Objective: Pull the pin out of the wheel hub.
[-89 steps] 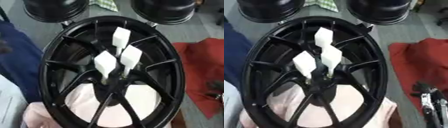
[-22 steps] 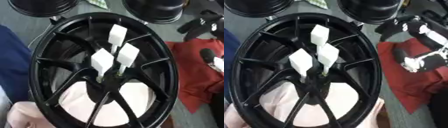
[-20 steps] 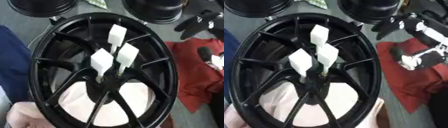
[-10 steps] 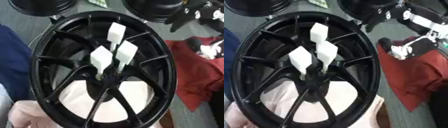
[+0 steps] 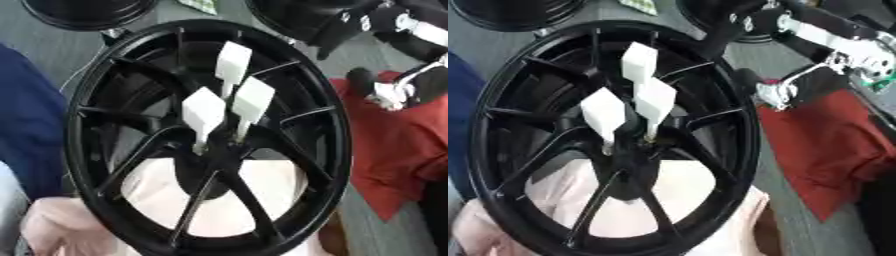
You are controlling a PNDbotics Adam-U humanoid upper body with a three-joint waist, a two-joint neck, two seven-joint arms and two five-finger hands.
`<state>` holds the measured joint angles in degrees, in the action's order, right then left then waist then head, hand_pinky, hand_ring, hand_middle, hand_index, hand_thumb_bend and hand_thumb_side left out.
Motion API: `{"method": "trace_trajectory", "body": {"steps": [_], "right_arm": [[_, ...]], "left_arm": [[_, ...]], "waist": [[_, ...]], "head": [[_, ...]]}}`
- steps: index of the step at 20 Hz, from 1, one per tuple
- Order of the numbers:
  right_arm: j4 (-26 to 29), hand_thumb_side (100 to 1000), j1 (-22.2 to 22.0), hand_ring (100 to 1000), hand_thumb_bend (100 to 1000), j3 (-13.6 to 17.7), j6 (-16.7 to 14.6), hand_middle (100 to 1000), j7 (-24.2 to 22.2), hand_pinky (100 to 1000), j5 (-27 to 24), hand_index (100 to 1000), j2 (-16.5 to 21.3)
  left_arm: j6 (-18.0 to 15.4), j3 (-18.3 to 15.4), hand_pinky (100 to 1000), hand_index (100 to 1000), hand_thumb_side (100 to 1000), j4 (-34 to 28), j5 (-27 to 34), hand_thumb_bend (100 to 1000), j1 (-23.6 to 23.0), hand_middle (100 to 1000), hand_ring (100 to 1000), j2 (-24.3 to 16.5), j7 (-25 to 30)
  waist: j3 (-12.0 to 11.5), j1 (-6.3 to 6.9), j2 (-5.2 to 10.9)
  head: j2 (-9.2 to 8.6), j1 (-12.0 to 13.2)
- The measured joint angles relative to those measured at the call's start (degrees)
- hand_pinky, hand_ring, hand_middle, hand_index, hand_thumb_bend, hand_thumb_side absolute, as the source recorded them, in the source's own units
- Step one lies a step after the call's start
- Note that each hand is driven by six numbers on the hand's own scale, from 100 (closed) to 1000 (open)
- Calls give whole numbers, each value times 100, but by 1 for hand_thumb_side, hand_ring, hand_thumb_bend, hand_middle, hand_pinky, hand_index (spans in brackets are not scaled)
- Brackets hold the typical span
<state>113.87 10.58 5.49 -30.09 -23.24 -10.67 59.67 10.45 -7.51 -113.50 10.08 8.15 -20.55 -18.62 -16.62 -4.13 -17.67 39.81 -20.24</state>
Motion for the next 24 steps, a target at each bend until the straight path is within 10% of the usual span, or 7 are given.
{"method": "trace_trajectory", "body": {"steps": [15, 24], "right_arm": [[0, 409, 151, 803, 100, -300, 410, 657, 134, 772, 914, 778, -152], [0, 337, 354, 833, 100, 195, 657, 745, 551, 854, 1384, 810, 200]], "left_arm": [[36, -11, 651, 688, 495, 0, 29, 358, 35, 515, 538, 56, -31], [75, -1, 652, 688, 496, 0, 58, 356, 141, 516, 539, 103, 0]], "waist": [[-188, -8, -2], [-372, 95, -2]], "head": [[43, -405], [35, -574]]}}
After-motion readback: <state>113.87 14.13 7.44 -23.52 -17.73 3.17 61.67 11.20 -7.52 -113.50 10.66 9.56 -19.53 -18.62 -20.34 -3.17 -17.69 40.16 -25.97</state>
